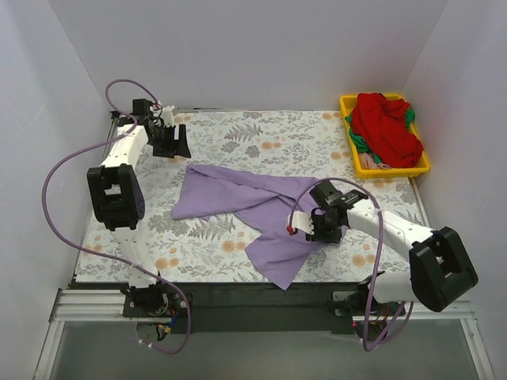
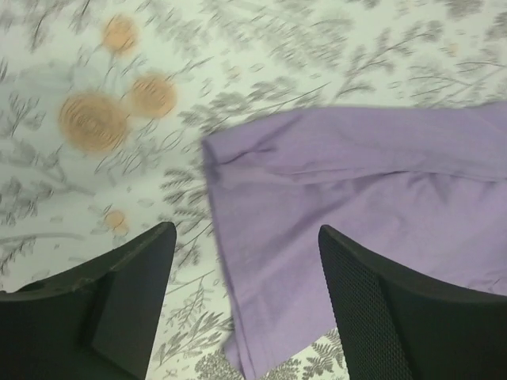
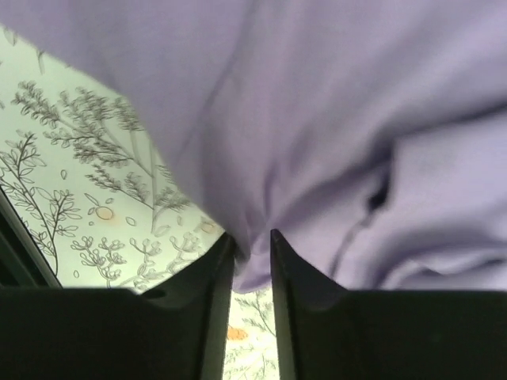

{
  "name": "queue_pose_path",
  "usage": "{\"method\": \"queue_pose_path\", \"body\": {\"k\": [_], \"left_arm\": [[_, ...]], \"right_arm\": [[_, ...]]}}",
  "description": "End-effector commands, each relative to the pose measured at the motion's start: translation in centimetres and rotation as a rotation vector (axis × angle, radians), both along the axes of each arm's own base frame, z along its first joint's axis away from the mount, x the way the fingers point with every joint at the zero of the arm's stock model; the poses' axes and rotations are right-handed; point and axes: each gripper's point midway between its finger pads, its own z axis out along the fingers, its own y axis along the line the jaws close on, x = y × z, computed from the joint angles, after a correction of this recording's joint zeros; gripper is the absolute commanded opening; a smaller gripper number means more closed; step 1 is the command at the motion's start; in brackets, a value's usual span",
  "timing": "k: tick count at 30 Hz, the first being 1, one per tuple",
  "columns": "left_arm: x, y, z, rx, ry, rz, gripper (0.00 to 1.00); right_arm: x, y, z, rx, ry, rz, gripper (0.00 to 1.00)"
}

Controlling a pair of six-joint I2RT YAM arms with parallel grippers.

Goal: Fold and stack the t-shirts
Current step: Flatten the tshirt out

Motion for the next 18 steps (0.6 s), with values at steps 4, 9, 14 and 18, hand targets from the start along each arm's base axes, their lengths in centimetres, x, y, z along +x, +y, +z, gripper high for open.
{"method": "queue_pose_path", "body": {"k": [4, 9, 14, 18], "left_arm": [[-2.7, 3.1, 4.7, 0.023, -0.15, 0.041, 0.73], [-9.0, 0.3, 1.9, 0.022, -0.078, -0.12, 0.69], [-13.3, -1.0, -2.0, -0.011, 0.028, -0.188, 0.59], [-14.9, -1.2, -4.0, -0.008, 0.088, -0.19, 0.51]], "right_arm": [[2.8, 4.7, 6.9, 0.216, 0.024, -0.173, 0.4], [1.9, 7.2, 6.4, 0.231, 0.184, -0.232, 0.37], [1.0, 8.9, 3.8, 0.176, 0.276, -0.239, 0.31], [0.9, 9.7, 1.5, 0.125, 0.247, -0.214, 0.3]]}}
